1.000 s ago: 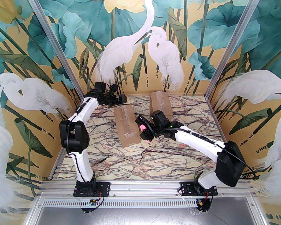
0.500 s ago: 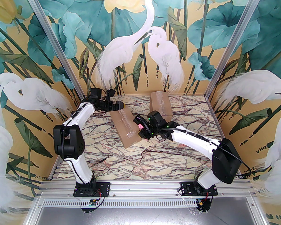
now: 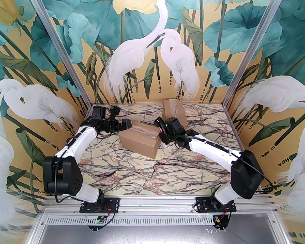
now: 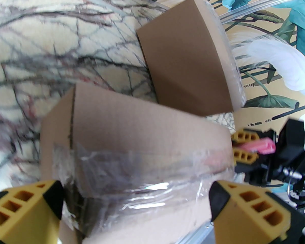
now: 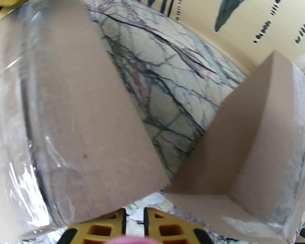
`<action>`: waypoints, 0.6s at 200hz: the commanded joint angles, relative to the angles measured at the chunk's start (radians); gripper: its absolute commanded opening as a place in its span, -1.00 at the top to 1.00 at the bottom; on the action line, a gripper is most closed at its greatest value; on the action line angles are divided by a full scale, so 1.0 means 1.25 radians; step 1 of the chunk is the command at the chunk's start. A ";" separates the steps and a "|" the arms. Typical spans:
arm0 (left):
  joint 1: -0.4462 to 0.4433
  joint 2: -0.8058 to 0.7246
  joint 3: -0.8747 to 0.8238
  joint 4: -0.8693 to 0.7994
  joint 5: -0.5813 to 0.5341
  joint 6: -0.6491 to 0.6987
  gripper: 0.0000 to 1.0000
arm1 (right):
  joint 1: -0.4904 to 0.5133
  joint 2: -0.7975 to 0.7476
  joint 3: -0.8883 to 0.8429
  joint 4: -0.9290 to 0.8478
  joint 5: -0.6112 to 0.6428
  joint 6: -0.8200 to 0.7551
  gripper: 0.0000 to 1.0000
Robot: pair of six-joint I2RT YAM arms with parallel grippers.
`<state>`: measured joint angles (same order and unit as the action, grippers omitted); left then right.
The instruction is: Unpack the express box
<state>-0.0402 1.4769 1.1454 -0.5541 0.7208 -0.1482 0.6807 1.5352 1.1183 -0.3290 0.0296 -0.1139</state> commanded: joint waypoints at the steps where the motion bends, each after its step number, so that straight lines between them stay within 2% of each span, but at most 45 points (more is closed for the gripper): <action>1: -0.024 -0.042 -0.028 -0.004 0.061 -0.038 -0.99 | 0.006 -0.064 -0.015 0.042 -0.031 -0.011 0.93; 43: -0.024 -0.061 0.025 -0.070 -0.091 -0.031 -0.95 | -0.014 -0.143 -0.009 0.001 -0.023 -0.040 0.95; 90: -0.024 -0.103 0.040 -0.146 -0.145 -0.004 -0.84 | -0.045 -0.154 0.020 -0.023 -0.053 -0.068 1.00; 120: -0.024 -0.147 -0.008 -0.184 -0.175 0.004 -0.76 | -0.044 -0.151 0.073 0.040 -0.110 -0.062 1.00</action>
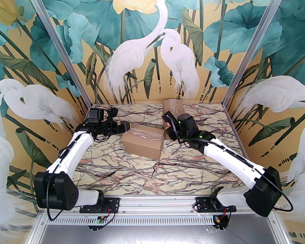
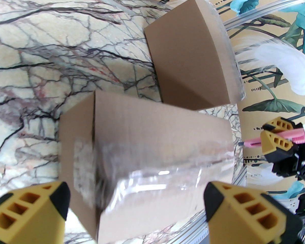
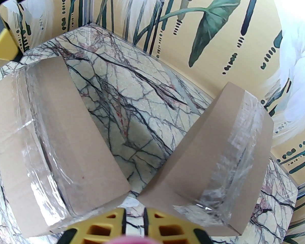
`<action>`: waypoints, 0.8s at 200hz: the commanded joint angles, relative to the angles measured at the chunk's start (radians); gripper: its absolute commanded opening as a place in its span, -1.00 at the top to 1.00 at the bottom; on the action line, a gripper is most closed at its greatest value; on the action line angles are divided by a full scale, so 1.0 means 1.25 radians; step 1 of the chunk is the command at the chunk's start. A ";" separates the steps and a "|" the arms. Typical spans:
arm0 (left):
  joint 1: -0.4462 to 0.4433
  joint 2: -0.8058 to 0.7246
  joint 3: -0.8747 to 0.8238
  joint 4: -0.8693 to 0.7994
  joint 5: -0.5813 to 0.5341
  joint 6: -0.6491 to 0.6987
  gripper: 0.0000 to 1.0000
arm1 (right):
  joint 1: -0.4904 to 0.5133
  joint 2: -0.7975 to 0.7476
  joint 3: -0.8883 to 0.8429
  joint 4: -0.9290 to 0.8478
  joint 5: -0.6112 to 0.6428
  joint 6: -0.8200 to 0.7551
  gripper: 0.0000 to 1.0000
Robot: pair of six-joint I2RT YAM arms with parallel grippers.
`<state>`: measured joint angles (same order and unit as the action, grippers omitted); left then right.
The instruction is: Unpack the express box
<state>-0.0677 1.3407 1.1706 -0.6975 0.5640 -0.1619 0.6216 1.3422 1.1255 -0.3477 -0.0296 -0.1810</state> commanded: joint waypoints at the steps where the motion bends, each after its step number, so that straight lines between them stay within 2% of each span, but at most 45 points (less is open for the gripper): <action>1: -0.002 -0.039 -0.029 -0.070 -0.052 0.014 -0.76 | 0.003 0.005 0.069 0.057 -0.064 -0.009 1.00; 24: -0.001 -0.043 -0.040 -0.122 -0.102 -0.034 -0.76 | 0.003 0.051 0.122 0.095 -0.094 -0.032 1.00; 46: -0.001 -0.063 -0.049 -0.149 -0.130 -0.119 -0.97 | 0.003 0.137 0.207 0.056 -0.054 -0.089 1.00; 62: -0.001 -0.093 -0.062 -0.152 -0.137 -0.187 -0.99 | 0.003 0.185 0.250 0.055 -0.048 -0.120 1.00; 110: -0.001 -0.123 -0.132 -0.079 -0.044 -0.366 -0.99 | 0.004 0.294 0.318 0.096 -0.077 -0.158 1.00; 138: -0.004 -0.119 -0.155 -0.020 -0.007 -0.390 -0.99 | 0.006 0.343 0.354 0.097 -0.049 -0.186 1.00; 160: -0.017 -0.098 -0.150 0.009 0.017 -0.391 -0.99 | 0.008 0.353 0.356 0.103 -0.065 -0.184 1.00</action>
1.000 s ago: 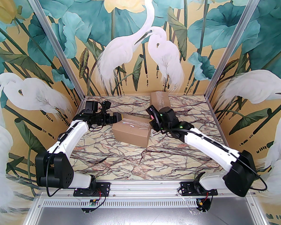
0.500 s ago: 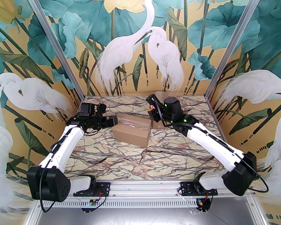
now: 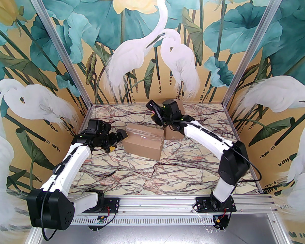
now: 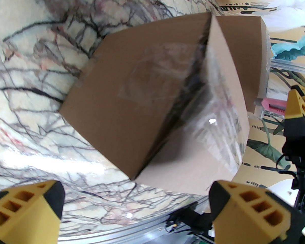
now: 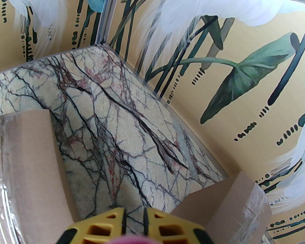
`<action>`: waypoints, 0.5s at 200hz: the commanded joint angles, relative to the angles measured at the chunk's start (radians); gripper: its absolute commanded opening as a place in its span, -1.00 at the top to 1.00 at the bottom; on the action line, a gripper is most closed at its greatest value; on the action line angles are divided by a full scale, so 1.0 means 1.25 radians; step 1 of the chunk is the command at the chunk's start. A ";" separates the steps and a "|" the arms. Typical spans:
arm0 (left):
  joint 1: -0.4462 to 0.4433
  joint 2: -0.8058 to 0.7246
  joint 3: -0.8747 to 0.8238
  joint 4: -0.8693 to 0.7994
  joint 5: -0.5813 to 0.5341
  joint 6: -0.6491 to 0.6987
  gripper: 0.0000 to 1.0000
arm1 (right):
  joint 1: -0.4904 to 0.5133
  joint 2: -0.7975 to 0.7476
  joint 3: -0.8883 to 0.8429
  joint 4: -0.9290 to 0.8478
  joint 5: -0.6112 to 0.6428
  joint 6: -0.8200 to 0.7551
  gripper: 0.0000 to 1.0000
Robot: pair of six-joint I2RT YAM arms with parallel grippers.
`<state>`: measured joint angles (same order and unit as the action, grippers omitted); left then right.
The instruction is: Unpack the express box
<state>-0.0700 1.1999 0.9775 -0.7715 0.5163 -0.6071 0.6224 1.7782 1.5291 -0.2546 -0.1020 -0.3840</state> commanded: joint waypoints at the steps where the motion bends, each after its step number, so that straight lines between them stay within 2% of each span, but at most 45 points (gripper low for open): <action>1: -0.016 0.016 0.005 0.070 0.055 -0.035 -0.99 | 0.008 0.004 0.033 0.028 -0.008 -0.022 1.00; 54: -0.063 0.097 0.063 0.114 0.064 -0.008 -0.99 | 0.029 0.015 0.033 -0.029 -0.001 -0.003 1.00; 100: -0.069 0.177 0.153 0.072 0.037 0.092 -0.99 | 0.049 -0.009 -0.004 -0.051 0.033 0.025 1.00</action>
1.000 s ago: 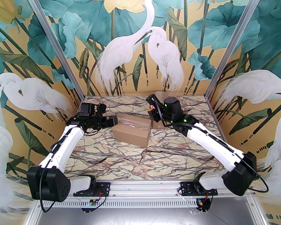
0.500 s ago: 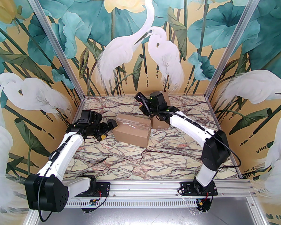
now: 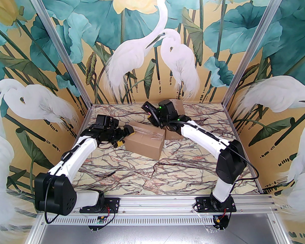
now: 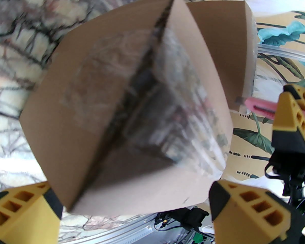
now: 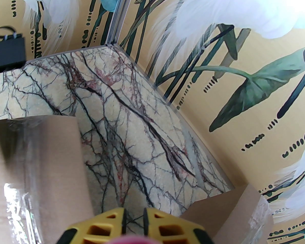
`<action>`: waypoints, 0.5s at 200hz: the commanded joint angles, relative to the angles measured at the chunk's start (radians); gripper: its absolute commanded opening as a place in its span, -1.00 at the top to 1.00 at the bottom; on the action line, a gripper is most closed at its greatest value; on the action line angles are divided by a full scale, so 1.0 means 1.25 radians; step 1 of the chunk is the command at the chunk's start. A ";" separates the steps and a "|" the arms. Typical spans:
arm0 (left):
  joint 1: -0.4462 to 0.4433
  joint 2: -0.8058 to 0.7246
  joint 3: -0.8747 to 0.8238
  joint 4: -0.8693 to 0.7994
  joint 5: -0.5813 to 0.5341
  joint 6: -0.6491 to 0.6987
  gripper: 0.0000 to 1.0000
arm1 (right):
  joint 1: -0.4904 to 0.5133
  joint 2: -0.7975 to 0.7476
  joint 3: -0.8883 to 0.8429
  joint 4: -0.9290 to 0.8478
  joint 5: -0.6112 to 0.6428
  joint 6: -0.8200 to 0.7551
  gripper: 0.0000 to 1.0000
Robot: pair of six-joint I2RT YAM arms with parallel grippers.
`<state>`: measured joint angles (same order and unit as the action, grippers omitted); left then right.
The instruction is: Unpack the express box
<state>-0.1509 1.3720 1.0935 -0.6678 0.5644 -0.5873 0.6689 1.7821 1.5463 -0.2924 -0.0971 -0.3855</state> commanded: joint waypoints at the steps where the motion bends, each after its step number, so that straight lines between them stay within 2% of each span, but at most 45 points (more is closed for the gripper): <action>1: -0.004 0.041 0.063 -0.013 -0.002 0.080 -0.99 | 0.012 -0.013 -0.018 -0.021 0.029 0.026 1.00; 31: -0.004 0.096 0.129 -0.067 -0.032 0.156 -0.99 | 0.031 -0.019 -0.024 -0.046 0.074 0.036 1.00; 100: -0.019 0.205 0.223 -0.049 -0.019 0.230 -0.99 | 0.065 -0.040 -0.024 -0.084 0.089 0.100 1.00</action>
<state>-0.1589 1.6020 1.3338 -0.7177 0.5411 -0.3714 0.7292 1.7733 1.5246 -0.3565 0.0105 -0.3363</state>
